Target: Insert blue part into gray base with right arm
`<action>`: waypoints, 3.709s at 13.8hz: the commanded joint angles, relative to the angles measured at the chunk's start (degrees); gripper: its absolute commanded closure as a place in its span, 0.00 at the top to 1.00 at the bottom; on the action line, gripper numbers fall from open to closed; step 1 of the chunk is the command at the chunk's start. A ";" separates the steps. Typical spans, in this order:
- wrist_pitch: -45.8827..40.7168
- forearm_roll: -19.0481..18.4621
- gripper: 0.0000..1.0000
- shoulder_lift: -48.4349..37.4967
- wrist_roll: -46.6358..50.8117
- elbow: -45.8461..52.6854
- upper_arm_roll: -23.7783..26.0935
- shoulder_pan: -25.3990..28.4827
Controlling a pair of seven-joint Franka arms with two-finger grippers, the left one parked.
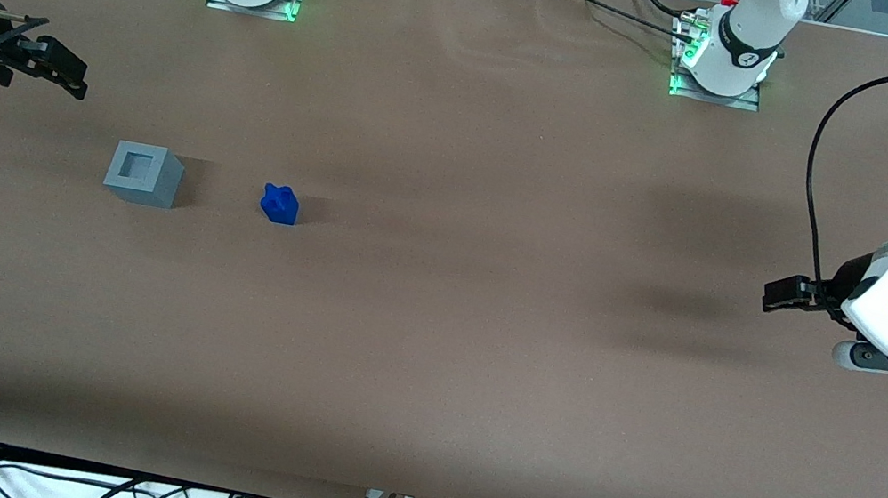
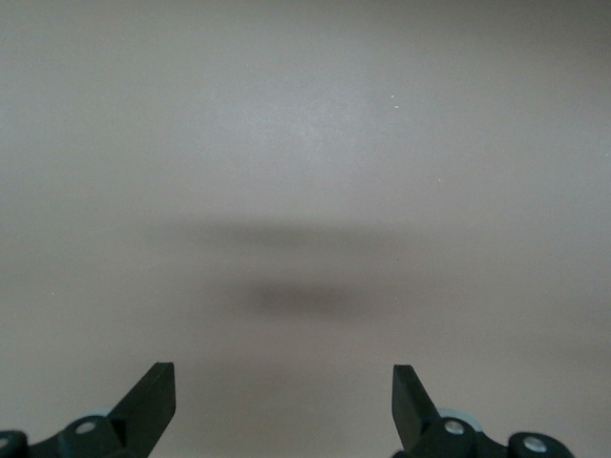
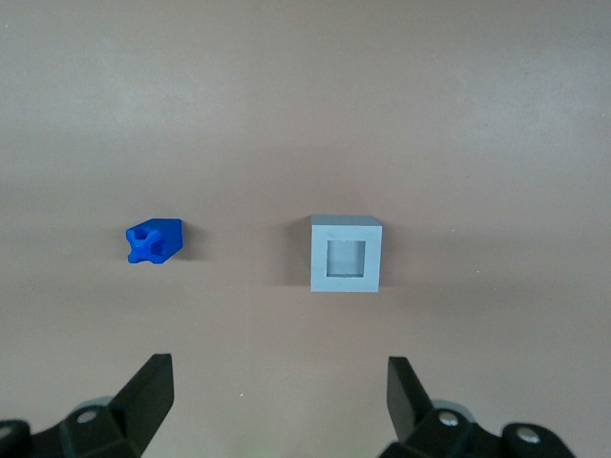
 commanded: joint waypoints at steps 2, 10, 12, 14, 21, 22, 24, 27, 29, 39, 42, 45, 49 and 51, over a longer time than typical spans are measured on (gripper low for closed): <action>-1.03 0.23 0.99 0.11 -0.07 0.98 0.22 -0.02; -0.94 0.23 0.99 0.11 0.02 0.98 0.22 -0.02; -1.03 0.32 0.99 0.02 0.02 0.98 0.22 0.07; -1.03 0.23 0.99 0.11 -0.06 0.98 0.22 -0.02; -0.94 0.23 0.99 0.11 0.20 0.98 0.22 0.07; -0.94 0.23 0.99 0.11 0.29 0.98 0.31 0.15; -0.94 0.14 0.99 0.11 0.55 0.98 0.31 0.77; -1.47 0.23 0.99 0.11 0.55 0.98 0.31 2.52; -1.65 0.23 0.99 0.11 0.99 0.89 0.40 5.85; 13.10 0.58 0.99 4.06 15.72 -12.27 2.07 12.00; 22.66 0.14 0.99 4.06 21.01 -19.83 2.33 15.35; 32.68 0.05 0.99 5.47 24.28 -25.98 2.33 16.93; 39.74 -0.82 0.99 11.08 24.46 -26.79 2.25 17.47; 43.33 -2.14 0.99 13.54 24.46 -26.97 2.25 17.56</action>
